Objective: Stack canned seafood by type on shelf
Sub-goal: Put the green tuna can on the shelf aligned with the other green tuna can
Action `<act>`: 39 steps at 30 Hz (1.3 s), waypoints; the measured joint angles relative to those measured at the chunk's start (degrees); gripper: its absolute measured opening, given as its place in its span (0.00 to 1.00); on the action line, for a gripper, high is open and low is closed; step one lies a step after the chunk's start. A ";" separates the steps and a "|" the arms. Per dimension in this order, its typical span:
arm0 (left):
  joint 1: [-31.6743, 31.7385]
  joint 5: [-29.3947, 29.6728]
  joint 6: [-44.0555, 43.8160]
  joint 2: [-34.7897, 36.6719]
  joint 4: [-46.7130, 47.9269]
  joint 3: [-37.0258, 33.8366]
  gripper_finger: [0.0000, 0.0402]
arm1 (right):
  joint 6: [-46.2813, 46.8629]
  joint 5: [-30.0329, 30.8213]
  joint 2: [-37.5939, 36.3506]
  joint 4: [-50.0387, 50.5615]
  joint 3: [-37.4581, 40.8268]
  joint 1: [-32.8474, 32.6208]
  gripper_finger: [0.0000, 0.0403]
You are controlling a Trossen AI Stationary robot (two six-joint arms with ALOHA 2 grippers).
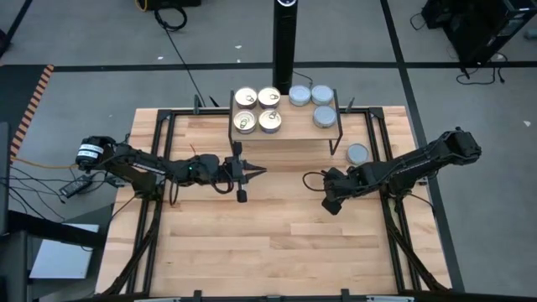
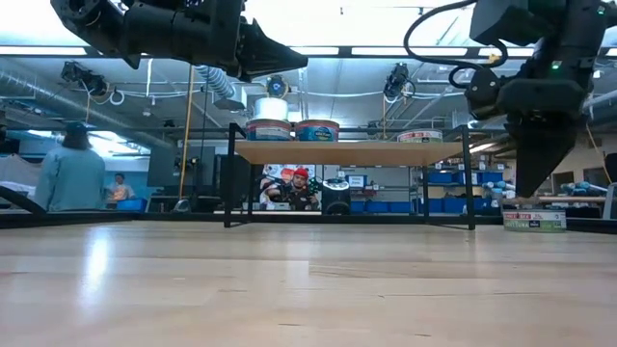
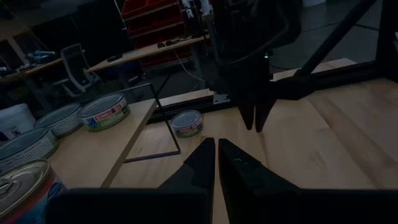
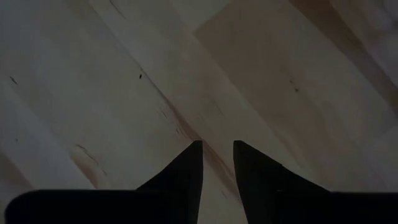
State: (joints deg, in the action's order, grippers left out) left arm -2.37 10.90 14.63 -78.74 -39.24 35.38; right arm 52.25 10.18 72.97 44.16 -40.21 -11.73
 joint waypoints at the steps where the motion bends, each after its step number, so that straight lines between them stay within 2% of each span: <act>1: 0.00 0.01 0.00 0.00 0.00 0.00 0.06 | -0.27 -0.41 0.00 0.00 0.00 0.19 0.25; 11: 0.00 0.02 0.04 0.00 0.31 0.00 0.06 | -4.20 -1.03 0.00 0.00 0.00 1.07 0.26; 39: 0.00 0.04 -0.12 0.00 1.68 0.00 0.06 | -7.39 -1.01 0.02 0.02 0.00 1.42 0.26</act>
State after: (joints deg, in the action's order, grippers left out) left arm -2.37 10.94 14.51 -78.74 -37.56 35.38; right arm 44.86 9.17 72.99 44.18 -40.21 -10.31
